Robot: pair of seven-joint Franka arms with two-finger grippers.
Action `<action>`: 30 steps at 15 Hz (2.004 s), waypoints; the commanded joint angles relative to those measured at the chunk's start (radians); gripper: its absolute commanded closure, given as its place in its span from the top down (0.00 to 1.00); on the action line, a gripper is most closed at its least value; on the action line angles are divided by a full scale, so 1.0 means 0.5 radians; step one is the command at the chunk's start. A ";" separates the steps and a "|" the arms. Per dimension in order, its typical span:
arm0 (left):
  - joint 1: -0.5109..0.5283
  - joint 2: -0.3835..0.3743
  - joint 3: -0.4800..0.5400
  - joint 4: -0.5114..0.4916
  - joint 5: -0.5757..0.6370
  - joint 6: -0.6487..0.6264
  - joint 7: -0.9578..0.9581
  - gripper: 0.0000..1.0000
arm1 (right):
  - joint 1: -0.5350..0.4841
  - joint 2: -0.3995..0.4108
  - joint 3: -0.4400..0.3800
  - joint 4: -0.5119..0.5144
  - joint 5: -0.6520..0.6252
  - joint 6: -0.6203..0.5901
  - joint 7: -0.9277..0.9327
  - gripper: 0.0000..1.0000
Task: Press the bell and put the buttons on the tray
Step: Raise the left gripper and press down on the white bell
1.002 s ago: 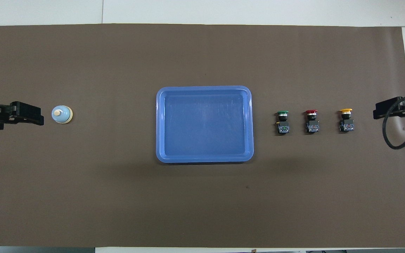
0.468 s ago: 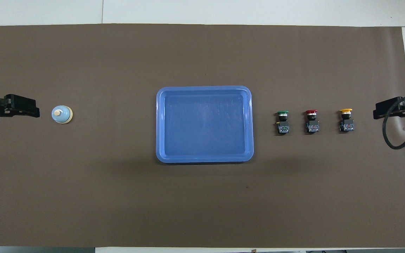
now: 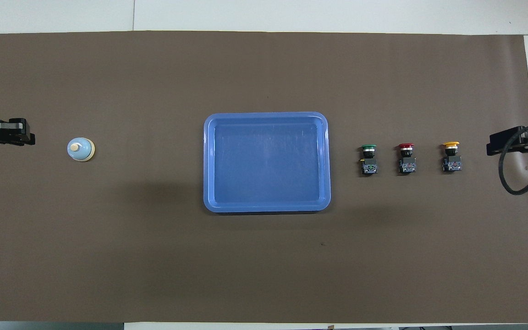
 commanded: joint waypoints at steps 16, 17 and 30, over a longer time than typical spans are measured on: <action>0.103 0.539 -0.006 -0.093 0.090 0.492 0.214 0.00 | -0.014 -0.052 0.009 -0.052 0.006 -0.002 0.001 1.00; 0.103 0.539 -0.006 -0.105 0.090 0.514 0.214 0.00 | -0.014 -0.052 0.009 -0.052 0.006 -0.002 0.001 1.00; 0.100 0.563 -0.006 -0.252 0.173 0.704 0.180 0.00 | -0.014 -0.052 0.009 -0.052 0.006 -0.002 0.001 1.00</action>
